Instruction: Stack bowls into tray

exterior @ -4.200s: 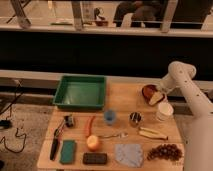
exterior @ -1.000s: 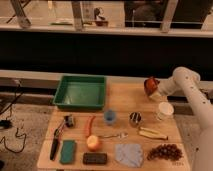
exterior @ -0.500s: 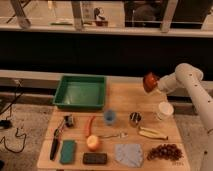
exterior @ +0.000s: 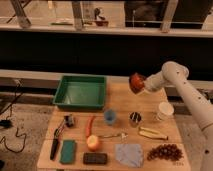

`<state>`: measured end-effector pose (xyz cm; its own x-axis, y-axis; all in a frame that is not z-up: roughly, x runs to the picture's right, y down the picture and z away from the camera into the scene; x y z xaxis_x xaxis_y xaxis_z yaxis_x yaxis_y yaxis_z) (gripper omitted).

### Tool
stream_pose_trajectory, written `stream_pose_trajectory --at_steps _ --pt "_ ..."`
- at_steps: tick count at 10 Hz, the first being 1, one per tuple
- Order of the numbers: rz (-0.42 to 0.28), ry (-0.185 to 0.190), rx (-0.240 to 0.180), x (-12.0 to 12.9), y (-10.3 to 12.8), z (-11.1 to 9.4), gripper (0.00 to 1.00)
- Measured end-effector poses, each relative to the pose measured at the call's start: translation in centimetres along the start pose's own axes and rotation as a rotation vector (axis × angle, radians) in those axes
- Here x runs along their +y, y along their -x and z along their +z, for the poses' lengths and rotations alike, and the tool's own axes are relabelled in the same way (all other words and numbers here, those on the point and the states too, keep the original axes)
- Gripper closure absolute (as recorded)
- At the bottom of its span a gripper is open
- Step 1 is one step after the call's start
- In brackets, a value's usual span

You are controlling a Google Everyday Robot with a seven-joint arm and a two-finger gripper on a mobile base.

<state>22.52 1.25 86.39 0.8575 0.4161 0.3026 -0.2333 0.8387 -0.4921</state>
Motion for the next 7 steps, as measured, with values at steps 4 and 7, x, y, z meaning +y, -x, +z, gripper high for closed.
stream_pose_trajectory --at_steps 4,7 --pt "0.001 0.0 0.001 -0.01 -0.05 -0.02 0.92" --pt "0.003 -0.001 0.002 0.0 -0.25 -0.11 0.92"
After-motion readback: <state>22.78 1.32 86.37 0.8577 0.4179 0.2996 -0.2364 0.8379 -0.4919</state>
